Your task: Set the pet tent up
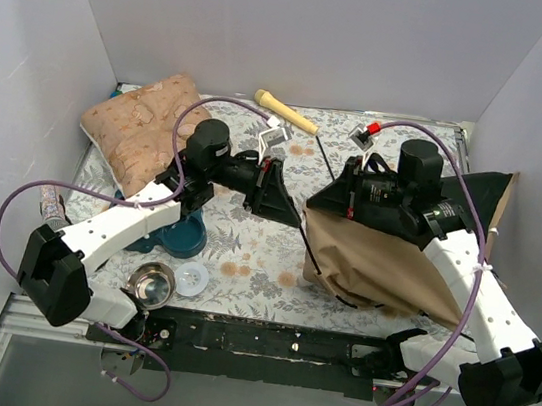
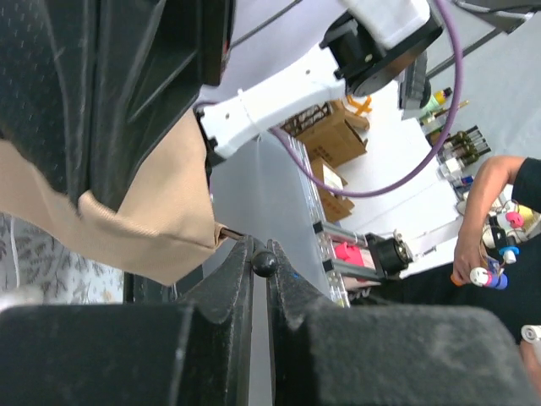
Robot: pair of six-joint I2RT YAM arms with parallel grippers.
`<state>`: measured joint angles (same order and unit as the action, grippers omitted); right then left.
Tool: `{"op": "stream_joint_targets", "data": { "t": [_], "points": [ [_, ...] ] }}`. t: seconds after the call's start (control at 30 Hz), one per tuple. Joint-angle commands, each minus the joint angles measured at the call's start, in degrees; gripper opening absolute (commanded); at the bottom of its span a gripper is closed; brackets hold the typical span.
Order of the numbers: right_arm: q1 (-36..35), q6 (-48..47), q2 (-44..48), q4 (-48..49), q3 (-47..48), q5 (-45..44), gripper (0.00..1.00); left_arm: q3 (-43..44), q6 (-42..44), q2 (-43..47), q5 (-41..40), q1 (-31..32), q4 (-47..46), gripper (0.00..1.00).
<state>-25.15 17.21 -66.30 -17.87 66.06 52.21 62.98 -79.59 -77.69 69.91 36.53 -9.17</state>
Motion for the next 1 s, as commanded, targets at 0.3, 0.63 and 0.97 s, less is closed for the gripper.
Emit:
{"op": "stream_joint_targets", "data": {
  "t": [0.3, 0.63, 0.97],
  "points": [
    [-1.2, 2.2, 0.0, 7.8, -1.5, -11.2, 0.01, 9.6, -22.1, -9.6, -12.9, 2.0, -22.1, 0.00],
    [-1.4, 1.2, -1.6, 6.5, 0.1, -14.6, 0.01, 14.4, -28.8, -13.2, -16.4, 4.2, -28.0, 0.00],
    [-1.3, 0.9, -3.6, 6.0, 0.6, -16.3, 0.01, 13.7, -29.8, -13.2, -17.1, 5.3, -28.0, 0.00]
  ]
}}
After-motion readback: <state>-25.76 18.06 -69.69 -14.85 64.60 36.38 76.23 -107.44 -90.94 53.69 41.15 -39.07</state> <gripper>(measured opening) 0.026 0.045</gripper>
